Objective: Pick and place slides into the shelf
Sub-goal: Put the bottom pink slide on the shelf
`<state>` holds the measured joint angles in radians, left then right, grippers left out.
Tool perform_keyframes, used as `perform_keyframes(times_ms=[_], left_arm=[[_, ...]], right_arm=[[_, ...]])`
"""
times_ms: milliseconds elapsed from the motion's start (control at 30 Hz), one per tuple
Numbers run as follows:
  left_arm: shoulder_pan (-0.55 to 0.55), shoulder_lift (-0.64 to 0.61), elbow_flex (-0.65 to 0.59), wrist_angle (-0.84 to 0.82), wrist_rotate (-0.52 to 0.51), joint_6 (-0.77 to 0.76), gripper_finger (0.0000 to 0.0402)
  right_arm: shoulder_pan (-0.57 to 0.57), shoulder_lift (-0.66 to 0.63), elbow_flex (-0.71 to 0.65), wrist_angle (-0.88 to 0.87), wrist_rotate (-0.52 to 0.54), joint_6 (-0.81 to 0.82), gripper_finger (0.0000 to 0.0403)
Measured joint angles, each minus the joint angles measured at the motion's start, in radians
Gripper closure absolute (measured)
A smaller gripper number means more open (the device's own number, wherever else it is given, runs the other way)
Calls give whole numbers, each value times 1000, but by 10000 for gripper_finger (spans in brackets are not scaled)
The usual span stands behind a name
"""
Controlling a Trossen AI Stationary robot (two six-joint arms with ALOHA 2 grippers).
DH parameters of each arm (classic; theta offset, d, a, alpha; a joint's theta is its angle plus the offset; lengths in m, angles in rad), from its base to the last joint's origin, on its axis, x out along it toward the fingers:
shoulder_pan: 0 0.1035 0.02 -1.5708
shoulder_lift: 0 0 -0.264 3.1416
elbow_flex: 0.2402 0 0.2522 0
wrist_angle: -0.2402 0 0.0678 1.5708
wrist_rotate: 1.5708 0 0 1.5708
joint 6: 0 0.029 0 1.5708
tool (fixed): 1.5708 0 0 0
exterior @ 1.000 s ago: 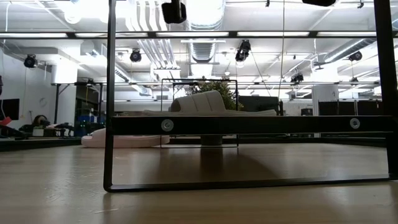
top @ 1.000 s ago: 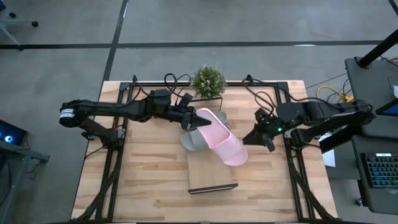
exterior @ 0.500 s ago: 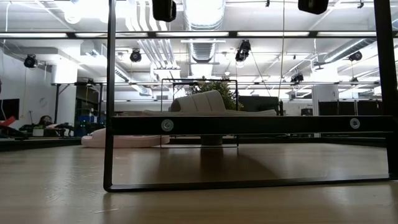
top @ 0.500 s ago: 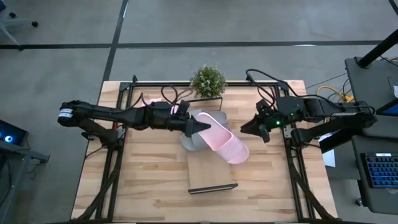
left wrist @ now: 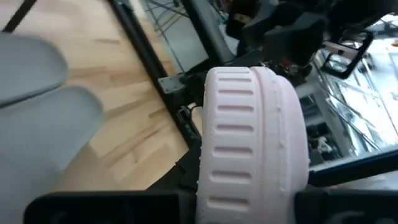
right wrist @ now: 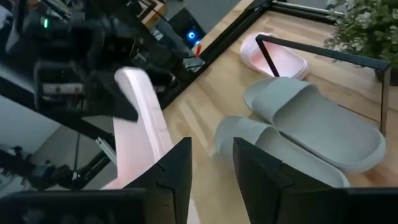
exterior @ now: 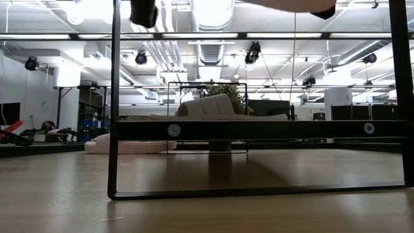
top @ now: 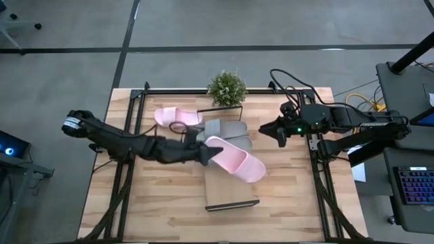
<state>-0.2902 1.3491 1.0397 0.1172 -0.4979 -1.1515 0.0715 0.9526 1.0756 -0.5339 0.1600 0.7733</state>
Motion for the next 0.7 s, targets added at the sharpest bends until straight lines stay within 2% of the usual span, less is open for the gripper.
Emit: perform_keyframes(times_ms=[433, 700], left_arm=[[-120, -20, -40, 13, -237, -72, 361], [-167, -20, -41, 14, -301, -77, 361]], right_arm=[[0, 45, 0, 31, 36, 103, 303], [0, 88, 0, 164, 61, 101, 312]])
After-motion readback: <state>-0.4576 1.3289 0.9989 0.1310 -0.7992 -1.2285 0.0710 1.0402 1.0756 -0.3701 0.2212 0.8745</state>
